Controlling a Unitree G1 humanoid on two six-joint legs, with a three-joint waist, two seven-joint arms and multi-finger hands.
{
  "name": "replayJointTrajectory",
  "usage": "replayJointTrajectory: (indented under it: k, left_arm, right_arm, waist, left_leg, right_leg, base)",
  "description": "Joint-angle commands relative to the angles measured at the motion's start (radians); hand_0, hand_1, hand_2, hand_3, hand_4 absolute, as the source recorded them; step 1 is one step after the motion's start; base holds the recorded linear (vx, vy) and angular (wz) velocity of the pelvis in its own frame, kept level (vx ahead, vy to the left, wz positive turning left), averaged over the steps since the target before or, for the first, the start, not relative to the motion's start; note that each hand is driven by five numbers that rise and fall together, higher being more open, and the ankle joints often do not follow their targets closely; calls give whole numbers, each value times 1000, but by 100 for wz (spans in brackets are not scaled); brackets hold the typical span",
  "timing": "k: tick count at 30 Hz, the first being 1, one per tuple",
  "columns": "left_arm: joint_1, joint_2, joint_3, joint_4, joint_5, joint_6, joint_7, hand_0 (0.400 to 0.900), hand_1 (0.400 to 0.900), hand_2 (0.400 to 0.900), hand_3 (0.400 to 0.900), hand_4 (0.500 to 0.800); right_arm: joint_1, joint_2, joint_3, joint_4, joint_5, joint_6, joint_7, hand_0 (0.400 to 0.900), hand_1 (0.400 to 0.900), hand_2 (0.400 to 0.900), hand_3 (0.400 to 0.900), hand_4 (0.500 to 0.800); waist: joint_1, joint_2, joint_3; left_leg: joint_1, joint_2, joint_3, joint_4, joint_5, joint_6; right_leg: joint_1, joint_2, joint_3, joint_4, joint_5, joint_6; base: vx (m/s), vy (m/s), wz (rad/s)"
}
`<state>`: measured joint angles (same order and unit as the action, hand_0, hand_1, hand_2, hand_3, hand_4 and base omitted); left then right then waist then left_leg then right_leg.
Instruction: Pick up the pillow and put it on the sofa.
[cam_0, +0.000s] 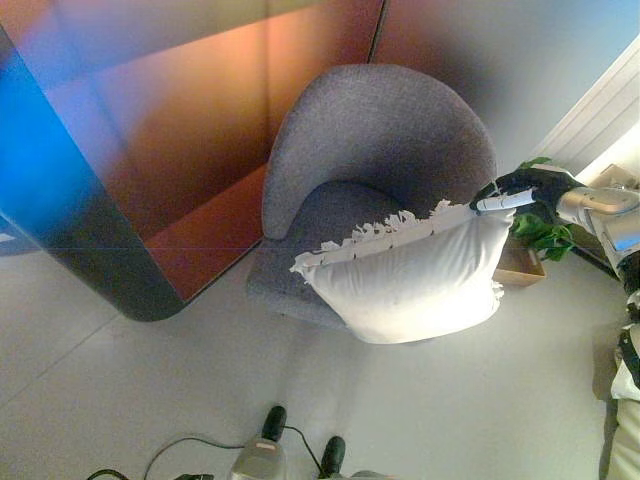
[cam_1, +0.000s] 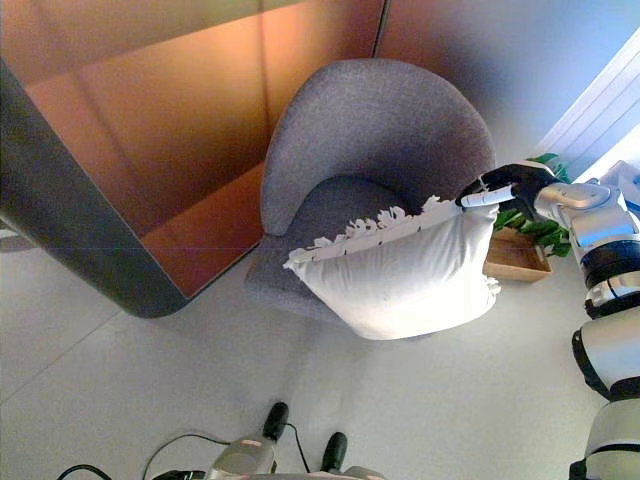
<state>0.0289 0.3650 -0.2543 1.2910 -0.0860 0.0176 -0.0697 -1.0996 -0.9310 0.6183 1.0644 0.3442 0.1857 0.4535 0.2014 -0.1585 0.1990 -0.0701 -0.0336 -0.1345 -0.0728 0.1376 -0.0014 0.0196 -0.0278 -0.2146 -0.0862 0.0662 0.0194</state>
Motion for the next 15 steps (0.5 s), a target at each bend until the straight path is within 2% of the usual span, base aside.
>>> replayJointTrajectory:
  k: [1,3,4,7,11,15]
  left_arm:
    - [-4,62,-46,21,-49,-32,-6,900,900,900,900,800]
    - [-17,67,-57,16,-69,-45,-11,900,900,900,900,800]
    - [-21,68,-59,11,-75,-49,-13,900,900,900,900,800]
    - [-31,69,-69,-5,-92,-56,-19,900,900,900,900,800]
    - [-62,55,-90,-12,-107,-30,-5,900,900,900,900,800]
    - [-64,63,-96,-23,-114,-35,-15,900,900,900,900,800]
  right_arm:
    - [-296,-38,44,24,8,-65,-145,400,400,400,400,500]
    - [-321,-23,60,48,20,-74,-204,400,400,400,400,500]
    - [-329,-18,60,50,19,-59,-219,900,900,900,900,800]
    - [-349,-9,75,57,33,-32,-230,900,900,900,900,800]
    - [-361,1,83,81,26,-43,-218,900,900,900,900,800]
    - [-372,-10,96,85,24,-54,-210,900,900,900,900,800]
  waist:
    - [49,-33,5]
    - [56,-24,24]
    - [57,-21,33]
    - [60,-8,55]
    - [55,-3,68]
    - [50,1,74]
  left_leg:
    - [18,-13,-14,-15,-94,-3]
    - [-3,-16,-23,-15,-87,-3]
    - [-11,-17,-26,-15,-85,-2]
    - [-33,-17,-29,-15,-78,-2]
    - [-46,-19,-33,-15,-78,-2]
    - [-49,-19,-29,-15,-78,-4]
  right_leg:
    - [-20,3,14,-1,26,48]
    - [-37,2,9,-1,27,48]
    - [-43,2,5,-1,26,47]
    - [-60,-1,-1,-1,26,46]
    - [-71,-1,-4,-1,23,42]
    - [-78,-6,-11,-1,26,44]
  base:
    - [-132,-28,12]
    - [-125,-22,12]
    - [-109,-13,11]
    - [-107,4,9]
    - [-59,8,2]
    - [-61,23,-5]
